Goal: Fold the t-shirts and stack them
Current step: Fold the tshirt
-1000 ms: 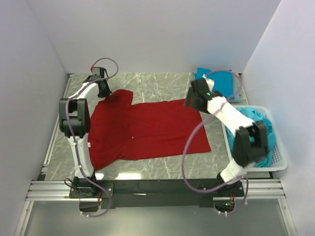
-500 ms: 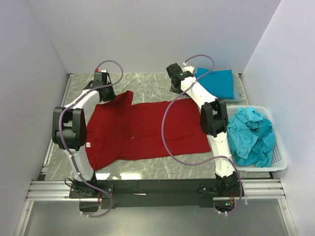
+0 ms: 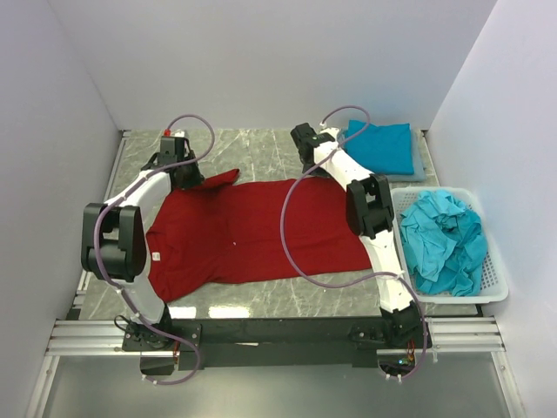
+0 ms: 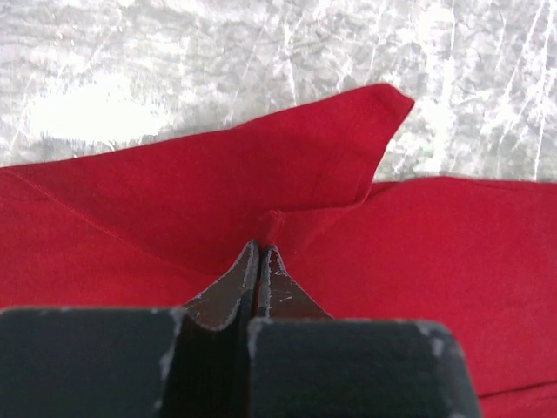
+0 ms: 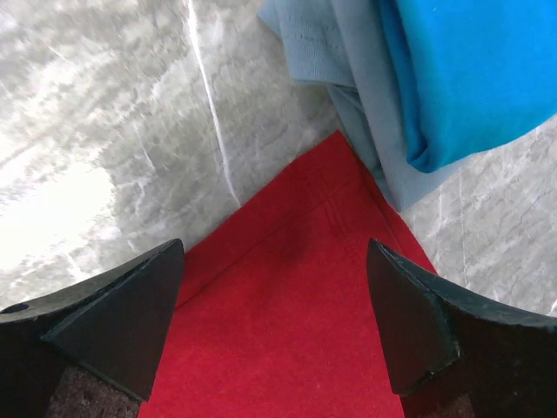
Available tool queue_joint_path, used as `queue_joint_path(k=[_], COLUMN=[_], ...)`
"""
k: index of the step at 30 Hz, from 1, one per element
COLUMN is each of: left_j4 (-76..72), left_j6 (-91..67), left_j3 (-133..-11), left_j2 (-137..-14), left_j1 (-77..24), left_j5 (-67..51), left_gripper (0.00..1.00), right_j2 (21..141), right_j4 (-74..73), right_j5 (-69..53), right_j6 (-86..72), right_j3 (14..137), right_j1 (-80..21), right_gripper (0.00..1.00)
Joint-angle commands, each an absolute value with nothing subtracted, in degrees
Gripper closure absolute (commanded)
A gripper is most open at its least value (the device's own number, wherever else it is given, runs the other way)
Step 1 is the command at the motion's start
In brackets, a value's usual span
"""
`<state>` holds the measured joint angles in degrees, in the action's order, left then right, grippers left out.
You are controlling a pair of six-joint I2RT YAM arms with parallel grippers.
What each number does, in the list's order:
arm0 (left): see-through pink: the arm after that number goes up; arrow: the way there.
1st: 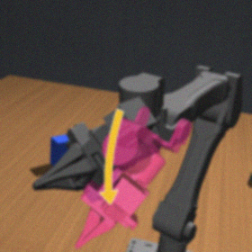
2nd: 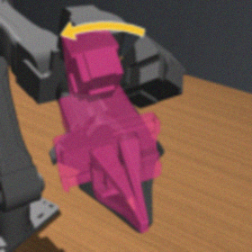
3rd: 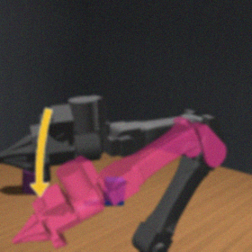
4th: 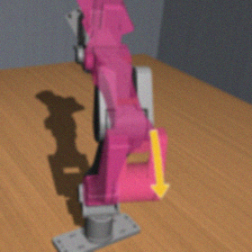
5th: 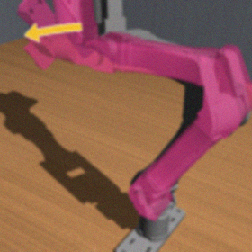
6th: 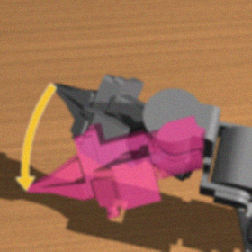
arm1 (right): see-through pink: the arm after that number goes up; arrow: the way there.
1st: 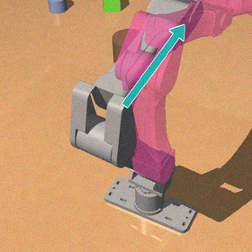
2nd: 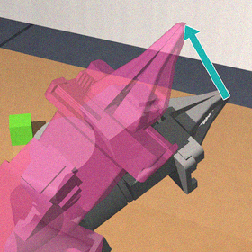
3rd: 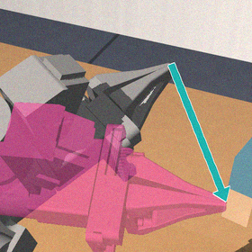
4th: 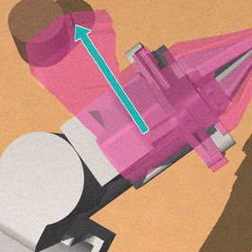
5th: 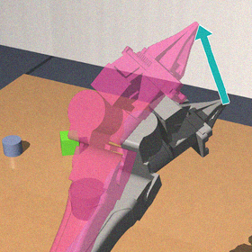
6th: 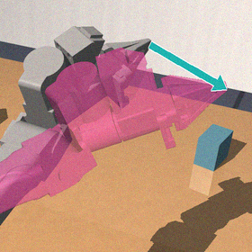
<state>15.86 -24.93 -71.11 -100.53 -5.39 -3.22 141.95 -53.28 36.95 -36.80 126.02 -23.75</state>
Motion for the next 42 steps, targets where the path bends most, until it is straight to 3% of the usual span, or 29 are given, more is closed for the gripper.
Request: queue_joint_path(k=[1,8,11,14,20,29,33,37,42], left_j4=[12.84,13.98,14.06,14.06,14.76,14.68,14.24,13.54,12.92], left_j6=[-25.14,-25.14,-25.40,-25.58,-25.31,-25.31,-26.10,-27.16,-29.79], left_j3=[-69.27,-69.52,-68.82,-68.20,-67.59,-66.18,-65.31,-64.43,-61.80], left_j2=[-96.77,-96.86,-96.16,-94.84,-92.29,-90.53,-89.83,-88.95,-86.05], left_j1=[-5.45,-5.45,-5.45,-5.45,-5.45,-5.45,-5.45,-5.45,-5.45], left_j5=[-5.27,-4.48,-4.75,-4.92,-3.96,-3.52,-3.78,-3.60,-2.64], left_gripper=[1.00,1.00,1.00,1.00,1.00,1.00,1.00,1.00,1.00], right_j2=[143.08,142.03,141.77,141.24,140.71,141.15,141.15,141.15,139.31], right_j4=[-55.01,-54.93,-55.90,-56.07,-55.46,-55.11,-54.14,-53.26,-51.51], right_j5=[39.20,38.93,39.29,39.64,38.50,37.79,37.53,37.00,37.26], right_j6=[-37.17,-37.88,-38.49,-39.02,-39.81,-39.55,-38.50,-37.62,-36.74], right_j3=[128.85,124.28,123.84,123.66,123.66,124.63,124.89,125.16,123.14], right_j1=[-23.64,-23.56,-23.38,-23.12,-22.41,-22.06,-21.97,-22.06,-22.41], right_gripper=[0.09,0.16,0.25,0.42,0.48,0.74,0.81,1.00,1.00])
